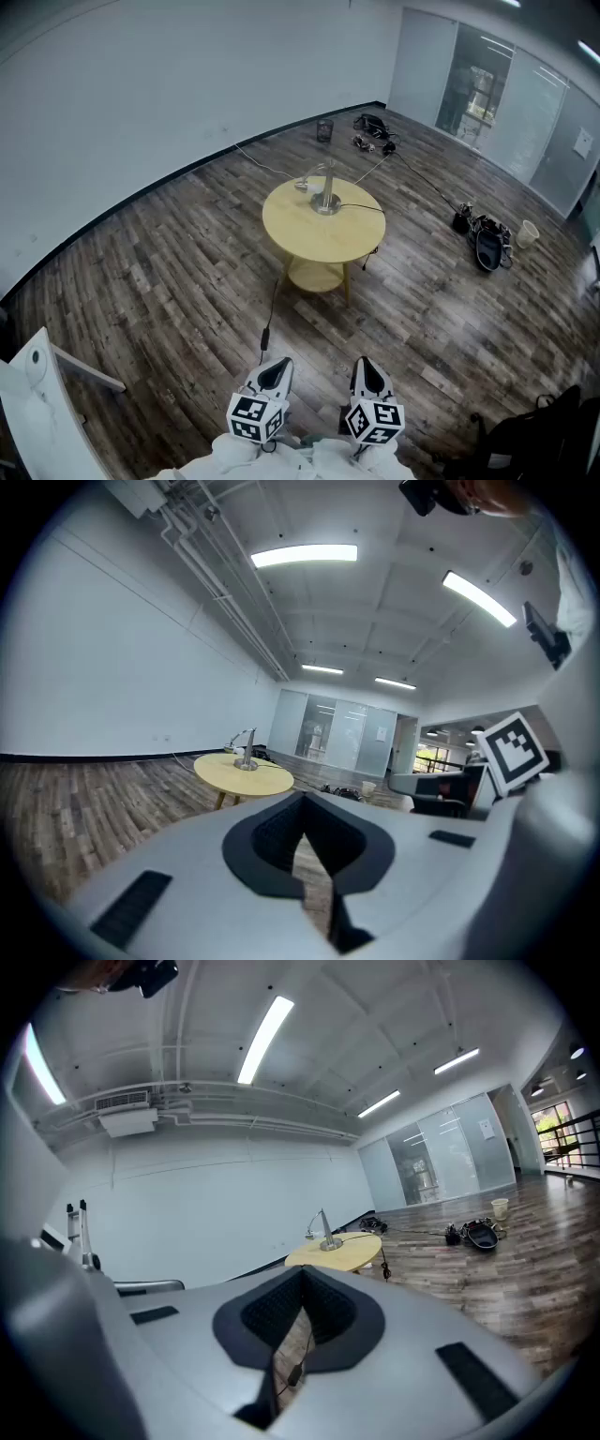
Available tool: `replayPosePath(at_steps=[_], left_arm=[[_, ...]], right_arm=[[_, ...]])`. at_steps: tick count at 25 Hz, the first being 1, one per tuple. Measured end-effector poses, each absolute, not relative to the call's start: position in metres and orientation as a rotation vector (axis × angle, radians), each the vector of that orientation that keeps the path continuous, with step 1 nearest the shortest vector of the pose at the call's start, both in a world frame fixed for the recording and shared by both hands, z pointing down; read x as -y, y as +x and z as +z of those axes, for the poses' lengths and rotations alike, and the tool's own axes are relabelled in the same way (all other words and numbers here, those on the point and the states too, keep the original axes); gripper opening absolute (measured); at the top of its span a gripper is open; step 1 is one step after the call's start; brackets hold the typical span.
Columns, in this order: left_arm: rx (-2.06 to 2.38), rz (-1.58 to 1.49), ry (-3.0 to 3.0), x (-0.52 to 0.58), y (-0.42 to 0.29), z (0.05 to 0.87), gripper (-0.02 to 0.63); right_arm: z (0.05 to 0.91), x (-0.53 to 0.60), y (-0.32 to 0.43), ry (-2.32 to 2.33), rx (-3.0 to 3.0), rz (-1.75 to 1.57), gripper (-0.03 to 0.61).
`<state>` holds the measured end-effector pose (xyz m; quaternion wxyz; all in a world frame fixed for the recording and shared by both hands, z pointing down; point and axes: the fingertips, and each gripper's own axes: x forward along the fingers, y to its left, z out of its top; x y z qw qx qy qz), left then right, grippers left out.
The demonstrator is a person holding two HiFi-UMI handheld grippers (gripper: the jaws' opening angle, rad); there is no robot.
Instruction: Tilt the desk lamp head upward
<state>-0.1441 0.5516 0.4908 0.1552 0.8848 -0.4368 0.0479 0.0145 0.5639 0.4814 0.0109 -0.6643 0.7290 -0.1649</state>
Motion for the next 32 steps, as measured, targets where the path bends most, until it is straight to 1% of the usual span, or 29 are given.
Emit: replayPosePath(at_steps=[13, 21, 32], left_arm=[[1.255, 0.122, 2.533, -0.477, -0.130, 0.494, 0.000], [1.267, 0.142, 2.519, -0.409, -0.109, 0.493, 0.000], [1.291, 0.131, 2.518, -0.296, -0.073, 0.485, 0.000]], right_arm=[[0.483, -0.491, 0.030, -2.101, -2.282, -0.485, 0.009], [0.480, -0.413, 0.038, -2.043, -2.326, -0.492, 0.010], [0.476, -0.301, 0.075, -2.024, -2.338, -0.497, 0.009]])
